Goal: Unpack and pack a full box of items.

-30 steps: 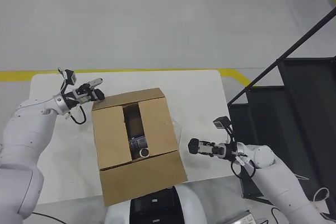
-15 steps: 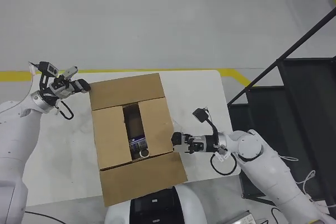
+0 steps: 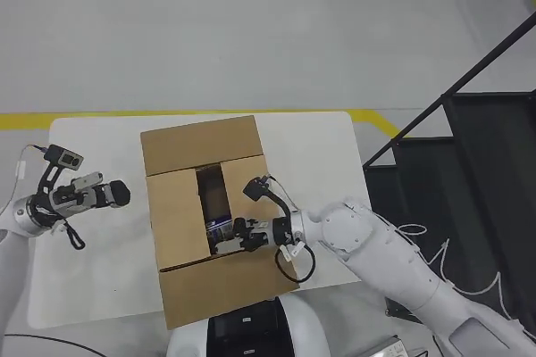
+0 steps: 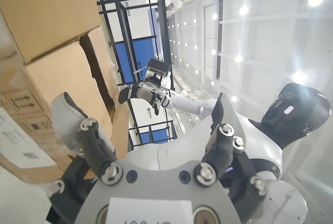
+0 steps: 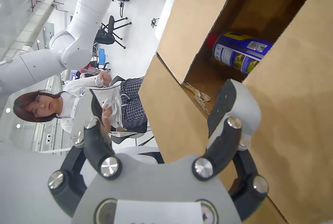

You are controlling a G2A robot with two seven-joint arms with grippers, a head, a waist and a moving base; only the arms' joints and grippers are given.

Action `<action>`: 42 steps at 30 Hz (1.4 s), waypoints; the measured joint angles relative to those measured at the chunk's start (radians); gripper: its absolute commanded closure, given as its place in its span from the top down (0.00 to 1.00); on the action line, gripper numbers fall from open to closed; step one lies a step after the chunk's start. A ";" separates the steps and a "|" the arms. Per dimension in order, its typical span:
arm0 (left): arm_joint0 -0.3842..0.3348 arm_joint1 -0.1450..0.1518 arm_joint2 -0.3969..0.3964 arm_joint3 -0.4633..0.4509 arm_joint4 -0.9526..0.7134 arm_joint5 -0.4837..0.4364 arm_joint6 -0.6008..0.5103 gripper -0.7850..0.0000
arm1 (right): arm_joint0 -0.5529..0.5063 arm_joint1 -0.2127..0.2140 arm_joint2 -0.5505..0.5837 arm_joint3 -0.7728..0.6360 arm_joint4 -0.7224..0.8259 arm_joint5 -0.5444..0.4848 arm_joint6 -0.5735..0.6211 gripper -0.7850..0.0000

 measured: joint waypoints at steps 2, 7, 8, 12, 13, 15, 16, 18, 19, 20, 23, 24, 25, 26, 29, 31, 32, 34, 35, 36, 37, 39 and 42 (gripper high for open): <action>0.031 0.004 -0.007 -0.018 0.010 0.005 -0.005 1.00 | -0.001 0.001 0.002 -0.001 0.000 -0.001 0.001 1.00; 0.078 0.007 -0.019 -0.037 -0.018 -0.005 0.005 1.00 | -0.001 0.001 0.002 -0.001 -0.001 -0.001 0.001 1.00; 0.084 0.006 -0.022 -0.040 -0.021 -0.015 0.015 1.00 | -0.001 0.001 0.002 -0.001 -0.001 -0.001 0.001 1.00; 0.100 -0.001 -0.023 -0.038 -0.044 -0.081 0.081 1.00 | -0.012 -0.006 -0.010 -0.001 0.002 0.020 -0.036 1.00; 0.101 -0.003 -0.019 -0.038 -0.036 -0.103 0.102 1.00 | -0.009 -0.012 -0.027 -0.001 0.009 0.033 -0.046 1.00; 0.103 -0.006 -0.010 -0.045 -0.029 -0.125 0.125 1.00 | 0.010 -0.026 -0.063 0.006 0.015 0.060 -0.054 1.00; 0.105 -0.007 -0.008 -0.052 -0.026 -0.135 0.135 1.00 | 0.028 -0.036 -0.090 0.019 0.006 0.082 -0.063 1.00; 0.112 -0.007 -0.011 -0.064 -0.013 -0.148 0.148 1.00 | 0.056 -0.055 -0.131 0.044 -0.006 0.115 -0.085 1.00; 0.118 -0.005 -0.016 -0.073 0.003 -0.155 0.155 1.00 | 0.072 -0.068 -0.156 0.063 0.004 0.132 -0.099 1.00; 0.124 -0.004 -0.021 -0.081 0.012 -0.158 0.159 1.00 | 0.084 -0.077 -0.171 0.076 0.013 0.140 -0.108 1.00; 0.146 0.001 -0.046 -0.105 0.015 -0.160 0.160 1.00 | 0.112 -0.101 -0.210 0.111 0.035 0.149 -0.129 1.00; 0.152 0.002 -0.055 -0.111 0.015 -0.161 0.161 1.00 | 0.119 -0.108 -0.219 0.118 0.042 0.147 -0.129 1.00; 0.159 0.004 -0.066 -0.118 0.013 -0.162 0.163 1.00 | 0.129 -0.116 -0.229 0.125 0.054 0.139 -0.127 1.00; 0.163 0.005 -0.073 -0.123 0.010 -0.164 0.164 1.00 | 0.137 -0.122 -0.234 0.129 0.064 0.129 -0.126 1.00; 0.169 0.005 -0.089 -0.144 -0.011 -0.170 0.171 1.00 | 0.162 -0.140 -0.242 0.126 0.097 0.065 -0.129 1.00; 0.171 0.005 -0.097 -0.169 -0.031 -0.170 0.171 1.00 | 0.177 -0.150 -0.245 0.119 0.113 0.007 -0.132 1.00; 0.172 0.005 -0.102 -0.181 -0.040 -0.168 0.169 1.00 | 0.183 -0.155 -0.248 0.116 0.117 -0.013 -0.135 1.00; 0.176 0.006 -0.118 -0.210 -0.058 -0.165 0.166 1.00 | 0.197 -0.168 -0.259 0.113 0.125 -0.049 -0.152 1.00; 0.178 0.007 -0.127 -0.223 -0.063 -0.163 0.166 1.00 | 0.204 -0.176 -0.268 0.114 0.129 -0.060 -0.162 1.00; 0.182 0.008 -0.137 -0.237 -0.068 -0.160 0.166 1.00 | 0.211 -0.185 -0.279 0.118 0.136 -0.069 -0.172 1.00; 0.187 0.009 -0.153 -0.258 -0.077 -0.153 0.164 1.00 | 0.222 -0.199 -0.296 0.128 0.148 -0.080 -0.188 1.00; 0.199 0.012 -0.180 -0.291 -0.089 -0.141 0.160 1.00 | 0.244 -0.224 -0.329 0.150 0.165 -0.095 -0.207 1.00; 0.231 0.018 -0.233 -0.348 -0.101 -0.110 0.153 1.00 | 0.289 -0.275 -0.398 0.192 0.167 -0.108 -0.230 1.00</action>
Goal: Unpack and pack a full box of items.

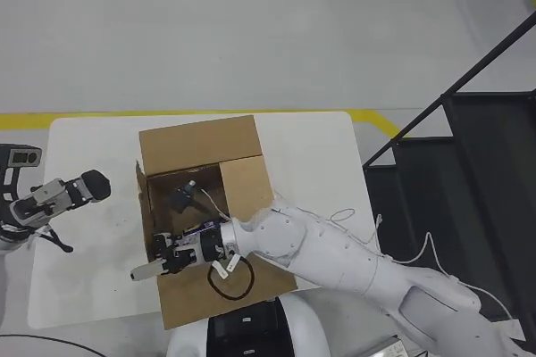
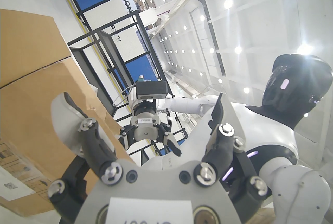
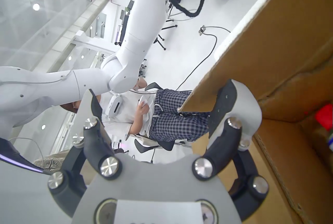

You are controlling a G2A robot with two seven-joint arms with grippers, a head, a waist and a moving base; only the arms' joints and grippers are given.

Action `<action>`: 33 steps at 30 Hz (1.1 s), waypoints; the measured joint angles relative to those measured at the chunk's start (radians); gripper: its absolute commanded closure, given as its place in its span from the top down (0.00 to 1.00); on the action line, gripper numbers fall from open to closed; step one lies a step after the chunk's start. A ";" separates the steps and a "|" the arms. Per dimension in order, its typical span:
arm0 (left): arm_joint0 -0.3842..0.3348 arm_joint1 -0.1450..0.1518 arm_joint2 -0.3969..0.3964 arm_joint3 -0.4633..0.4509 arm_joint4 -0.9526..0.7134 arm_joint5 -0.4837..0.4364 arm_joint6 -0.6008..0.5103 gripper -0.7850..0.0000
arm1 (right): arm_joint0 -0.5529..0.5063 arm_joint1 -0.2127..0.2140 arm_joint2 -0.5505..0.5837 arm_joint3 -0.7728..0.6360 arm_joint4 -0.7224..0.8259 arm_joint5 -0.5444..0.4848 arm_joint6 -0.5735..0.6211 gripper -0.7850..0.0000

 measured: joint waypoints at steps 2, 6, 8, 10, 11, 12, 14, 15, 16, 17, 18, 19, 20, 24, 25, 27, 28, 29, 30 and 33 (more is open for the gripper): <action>0.029 0.004 -0.038 -0.034 -0.004 0.022 -0.004 1.00 | 0.030 -0.039 -0.050 0.037 -0.016 0.010 -0.016 1.00; 0.084 0.008 -0.090 -0.070 0.003 0.078 -0.009 1.00 | 0.070 -0.109 -0.123 0.114 -0.048 0.028 -0.041 1.00; 0.103 0.010 -0.101 -0.069 0.019 0.113 -0.007 1.00 | 0.081 -0.139 -0.147 0.155 -0.060 0.031 -0.046 1.00; 0.114 0.011 -0.094 -0.057 0.043 0.157 -0.001 1.00 | 0.083 -0.163 -0.160 0.188 -0.056 0.026 -0.041 1.00; 0.115 0.012 -0.087 -0.050 0.050 0.176 0.000 1.00 | 0.082 -0.171 -0.162 0.198 -0.041 0.020 -0.031 1.00; 0.114 0.012 -0.080 -0.043 0.057 0.192 -0.001 1.00 | 0.085 -0.177 -0.161 0.206 -0.030 0.015 -0.020 1.00; 0.114 0.013 -0.066 -0.015 0.098 0.212 0.006 1.00 | 0.089 -0.182 -0.154 0.211 -0.042 0.011 -0.001 1.00; 0.113 0.013 -0.060 0.000 0.122 0.219 0.017 1.00 | 0.089 -0.180 -0.147 0.208 -0.050 0.011 0.007 1.00; 0.111 0.014 -0.053 0.020 0.154 0.227 0.034 1.00 | 0.088 -0.175 -0.134 0.200 -0.066 0.014 0.014 1.00; 0.110 0.014 -0.048 0.035 0.174 0.230 0.048 1.00 | 0.083 -0.168 -0.122 0.191 -0.076 0.017 0.018 1.00; 0.108 0.014 -0.044 0.049 0.188 0.233 0.059 1.00 | 0.076 -0.159 -0.106 0.180 -0.084 0.020 0.022 1.00; 0.108 0.014 -0.041 0.067 0.196 0.235 0.067 1.00 | 0.063 -0.145 -0.083 0.163 -0.097 0.023 0.028 1.00; 0.109 0.014 -0.041 0.081 0.200 0.236 0.067 1.00 | 0.051 -0.131 -0.062 0.146 -0.107 0.026 0.035 1.00; 0.114 0.015 -0.044 0.138 0.219 0.240 0.076 1.00 | -0.035 -0.060 0.056 0.043 -0.141 0.036 0.074 1.00; 0.112 0.015 -0.035 0.153 0.235 0.245 0.080 1.00 | -0.072 -0.035 0.102 0.004 -0.147 0.037 0.086 1.00; 0.099 0.014 -0.009 0.176 0.272 0.247 0.089 1.00 | -0.133 0.001 0.177 -0.057 -0.151 0.037 0.110 1.00; 0.084 0.012 0.016 0.194 0.293 0.245 0.099 1.00 | -0.175 0.024 0.230 -0.097 -0.155 0.037 0.126 1.00; 0.070 0.009 0.036 0.208 0.306 0.240 0.108 1.00 | -0.208 0.040 0.271 -0.126 -0.159 0.036 0.135 1.00; 0.053 0.006 0.058 0.225 0.316 0.232 0.120 1.00 | -0.241 0.055 0.310 -0.154 -0.162 0.033 0.145 1.00; -0.008 -0.010 0.140 0.284 0.314 0.212 0.144 1.00 | -0.355 0.096 0.437 -0.228 -0.135 0.010 0.179 1.00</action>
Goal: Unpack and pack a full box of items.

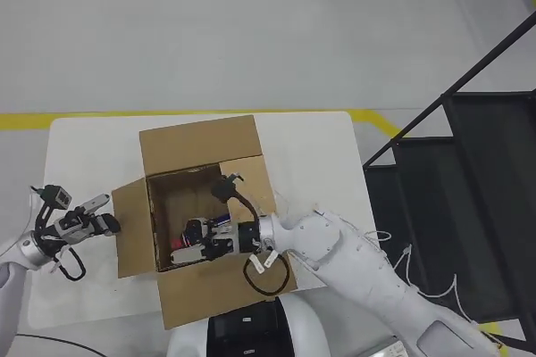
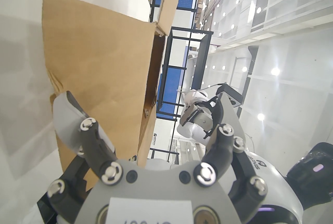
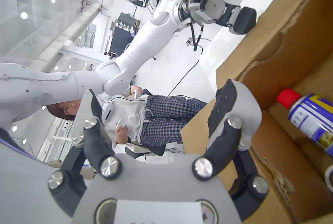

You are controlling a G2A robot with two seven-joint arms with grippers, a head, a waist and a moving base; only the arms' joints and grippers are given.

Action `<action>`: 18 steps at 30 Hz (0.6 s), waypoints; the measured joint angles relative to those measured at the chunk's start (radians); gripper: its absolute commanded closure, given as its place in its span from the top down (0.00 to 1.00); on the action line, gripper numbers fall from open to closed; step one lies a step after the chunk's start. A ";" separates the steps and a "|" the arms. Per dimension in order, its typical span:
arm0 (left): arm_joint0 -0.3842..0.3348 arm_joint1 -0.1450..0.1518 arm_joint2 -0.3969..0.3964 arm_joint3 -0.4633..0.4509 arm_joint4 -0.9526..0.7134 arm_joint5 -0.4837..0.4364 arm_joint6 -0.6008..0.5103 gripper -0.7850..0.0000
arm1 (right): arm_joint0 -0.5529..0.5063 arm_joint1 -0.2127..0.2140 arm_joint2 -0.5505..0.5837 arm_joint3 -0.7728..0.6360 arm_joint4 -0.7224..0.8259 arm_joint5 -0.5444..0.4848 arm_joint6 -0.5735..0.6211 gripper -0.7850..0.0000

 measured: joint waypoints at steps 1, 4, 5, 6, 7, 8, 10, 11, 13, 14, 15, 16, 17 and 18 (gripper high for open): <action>-0.024 -0.006 0.031 0.022 0.001 -0.011 0.008 1.00 | -0.043 0.013 0.046 -0.017 0.029 -0.016 0.019 1.00; -0.076 -0.019 0.093 0.062 0.011 -0.034 0.017 1.00 | -0.133 0.041 0.151 -0.030 0.079 -0.049 0.067 1.00; -0.088 -0.021 0.106 0.071 0.015 -0.041 0.013 1.00 | -0.155 0.047 0.177 -0.031 0.095 -0.056 0.078 1.00; -0.098 -0.023 0.117 0.079 0.017 -0.049 0.009 1.00 | -0.176 0.053 0.200 -0.032 0.112 -0.063 0.088 1.00; -0.110 -0.025 0.125 0.088 0.020 -0.059 0.005 1.00 | -0.199 0.059 0.228 -0.034 0.132 -0.072 0.100 1.00; -0.117 -0.025 0.126 0.092 0.020 -0.065 0.001 1.00 | -0.215 0.064 0.246 -0.037 0.144 -0.079 0.107 1.00; -0.126 -0.023 0.113 0.089 0.011 -0.083 -0.006 1.00 | -0.245 0.072 0.280 -0.049 0.166 -0.093 0.114 1.00; -0.126 -0.021 0.102 0.081 0.007 -0.090 -0.010 1.00 | -0.257 0.074 0.292 -0.055 0.172 -0.099 0.116 1.00; -0.118 -0.014 0.065 0.046 -0.012 -0.101 -0.024 1.00 | -0.280 0.080 0.316 -0.071 0.180 -0.112 0.119 1.00; -0.113 -0.011 0.046 0.024 -0.022 -0.103 -0.030 1.00 | -0.288 0.083 0.325 -0.078 0.182 -0.117 0.120 1.00; -0.106 -0.007 0.026 0.000 -0.030 -0.105 -0.036 1.00 | -0.295 0.085 0.334 -0.083 0.184 -0.122 0.121 1.00; -0.097 -0.003 0.000 -0.038 -0.038 -0.105 -0.040 1.00 | -0.303 0.087 0.345 -0.090 0.185 -0.129 0.120 1.00; -0.090 0.000 -0.018 -0.070 -0.043 -0.105 -0.042 1.00 | -0.309 0.089 0.354 -0.094 0.188 -0.134 0.118 1.00; -0.080 0.003 -0.039 -0.116 -0.046 -0.104 -0.046 1.00 | -0.316 0.092 0.366 -0.097 0.191 -0.140 0.115 1.00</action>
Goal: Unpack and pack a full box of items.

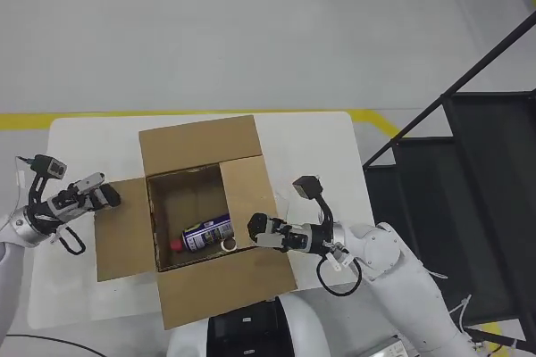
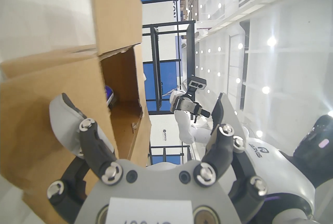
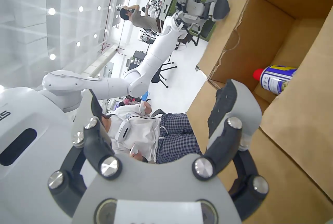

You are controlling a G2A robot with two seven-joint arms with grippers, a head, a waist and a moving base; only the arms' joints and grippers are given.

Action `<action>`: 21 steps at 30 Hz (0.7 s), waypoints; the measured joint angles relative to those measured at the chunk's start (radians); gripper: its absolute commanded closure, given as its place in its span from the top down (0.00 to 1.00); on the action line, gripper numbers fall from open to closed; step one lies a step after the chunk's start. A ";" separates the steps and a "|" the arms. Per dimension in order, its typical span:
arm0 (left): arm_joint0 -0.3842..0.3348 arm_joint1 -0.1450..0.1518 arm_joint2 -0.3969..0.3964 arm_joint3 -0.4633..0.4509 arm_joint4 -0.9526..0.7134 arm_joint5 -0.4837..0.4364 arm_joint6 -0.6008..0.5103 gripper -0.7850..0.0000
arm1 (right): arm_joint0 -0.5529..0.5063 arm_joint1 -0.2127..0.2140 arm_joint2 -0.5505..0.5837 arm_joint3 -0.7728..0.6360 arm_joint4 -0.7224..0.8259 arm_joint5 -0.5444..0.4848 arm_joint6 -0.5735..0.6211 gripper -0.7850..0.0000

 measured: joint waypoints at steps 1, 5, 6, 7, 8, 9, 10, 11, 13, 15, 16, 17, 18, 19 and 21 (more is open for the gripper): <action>0.007 0.002 -0.012 -0.037 -0.002 0.001 -0.004 1.00 | -0.005 0.002 0.009 -0.002 0.003 -0.004 -0.003 1.00; 0.028 0.007 -0.031 -0.202 -0.010 0.028 -0.036 1.00 | -0.030 0.008 0.037 -0.004 0.014 -0.019 -0.007 1.00; 0.027 0.008 -0.027 -0.234 -0.006 0.038 -0.042 1.00 | -0.035 0.010 0.041 -0.002 0.016 -0.022 -0.007 1.00; 0.020 0.008 -0.016 -0.271 0.007 0.051 -0.044 1.00 | -0.041 0.011 0.046 0.001 0.020 -0.027 -0.008 1.00; 0.013 0.007 -0.001 -0.294 0.019 0.062 -0.043 1.00 | -0.046 0.012 0.050 0.004 0.023 -0.031 -0.009 1.00; 0.002 0.006 0.019 -0.313 0.032 0.073 -0.039 1.00 | -0.050 0.014 0.053 0.008 0.026 -0.034 -0.011 1.00; -0.015 0.003 0.053 -0.331 0.050 0.089 -0.032 1.00 | -0.055 0.015 0.059 0.014 0.031 -0.040 -0.014 1.00; -0.032 0.000 0.085 -0.337 0.068 0.100 -0.024 1.00 | -0.060 0.016 0.063 0.018 0.035 -0.044 -0.017 1.00; -0.080 -0.011 0.172 -0.325 0.108 0.126 0.009 1.00 | -0.071 0.019 0.076 0.030 0.042 -0.054 -0.025 1.00; -0.129 -0.026 0.260 -0.295 0.130 0.147 0.047 1.00 | -0.080 0.021 0.088 0.041 0.044 -0.060 -0.033 1.00; -0.164 -0.037 0.322 -0.267 0.141 0.155 0.074 1.00 | -0.087 0.023 0.096 0.046 0.045 -0.063 -0.037 1.00; -0.190 -0.047 0.369 -0.243 0.148 0.159 0.091 1.00 | -0.092 0.024 0.102 0.050 0.046 -0.065 -0.039 1.00; -0.216 -0.057 0.415 -0.216 0.153 0.163 0.108 1.00 | -0.097 0.025 0.108 0.054 0.047 -0.067 -0.041 1.00; -0.250 -0.071 0.472 -0.179 0.164 0.162 0.131 1.00 | -0.104 0.027 0.115 0.058 0.049 -0.069 -0.043 1.00; -0.295 -0.092 0.549 -0.124 0.178 0.150 0.165 1.00 | -0.113 0.029 0.124 0.062 0.054 -0.072 -0.044 1.00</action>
